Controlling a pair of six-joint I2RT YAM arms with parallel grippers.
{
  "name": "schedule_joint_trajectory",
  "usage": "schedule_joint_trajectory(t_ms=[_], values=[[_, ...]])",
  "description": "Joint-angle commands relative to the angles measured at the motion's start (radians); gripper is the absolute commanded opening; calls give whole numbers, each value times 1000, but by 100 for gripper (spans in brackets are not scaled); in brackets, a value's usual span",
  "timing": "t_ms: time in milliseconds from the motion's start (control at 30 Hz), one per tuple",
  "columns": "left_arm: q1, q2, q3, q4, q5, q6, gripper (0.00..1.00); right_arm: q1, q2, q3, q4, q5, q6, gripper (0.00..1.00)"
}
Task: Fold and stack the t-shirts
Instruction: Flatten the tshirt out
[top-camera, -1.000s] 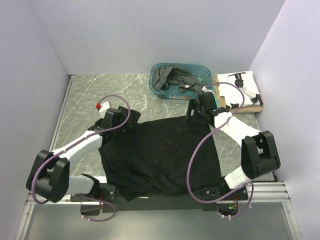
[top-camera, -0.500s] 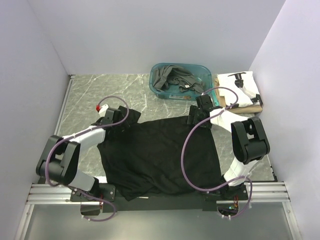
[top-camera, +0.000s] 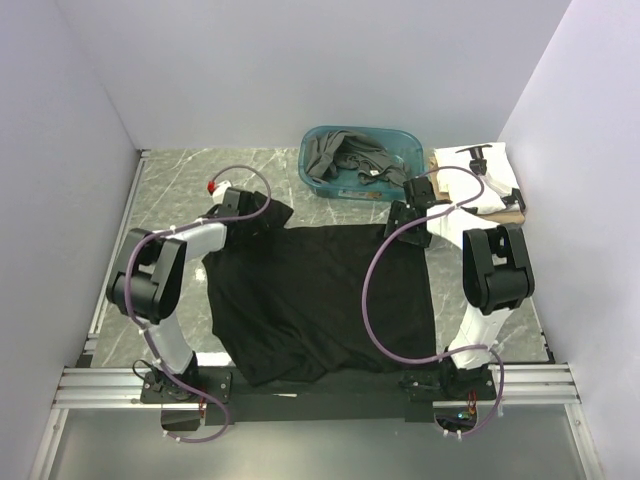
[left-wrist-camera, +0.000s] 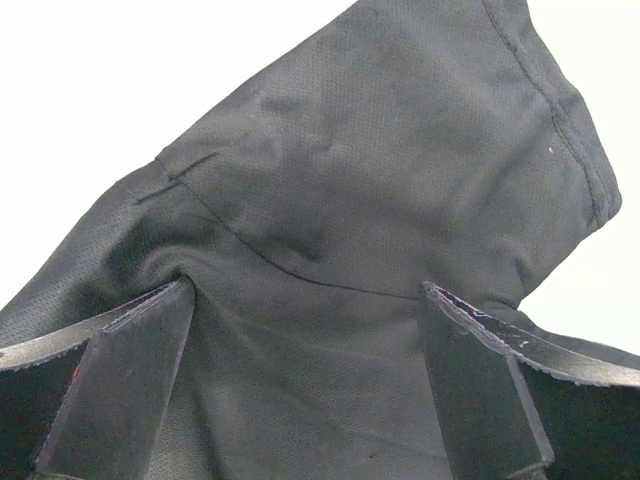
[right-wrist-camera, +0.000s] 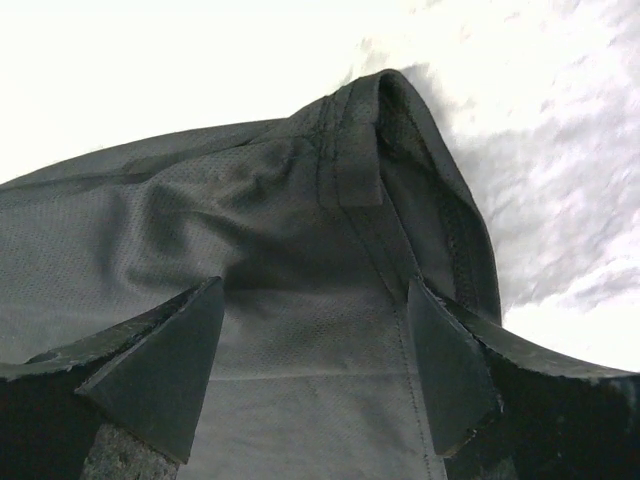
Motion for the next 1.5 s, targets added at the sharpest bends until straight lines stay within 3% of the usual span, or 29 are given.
schedule_joint_trajectory(t_ms=[0, 267, 667, 933, 1067, 1167, 1300, 1467], values=[[27, 63, 68, 0, 53, 25, 99, -28, 41, 62, -13, -27, -25, 80], [67, 162, 207, 31, 136, 109, 99, -64, 121, 202, -72, 42, -55, 81], [81, 284, 399, 6, 207, 186, 99, -90, 129, 231, -35, 22, -45, 81], [81, 151, 435, 17, 267, 178, 99, -84, -23, 175, -24, 16, -35, 82], [76, 34, 375, -30, 254, 131, 99, -71, -146, 64, -7, 31, -15, 82], [41, -92, 207, -93, 231, 74, 99, -44, -261, -46, 25, 30, 16, 82], [-131, -300, -39, -147, 146, -18, 100, 19, -382, -161, 54, 36, 45, 83], [-363, -598, -263, -381, 17, -262, 99, 62, -454, -215, 54, 36, 61, 83]])
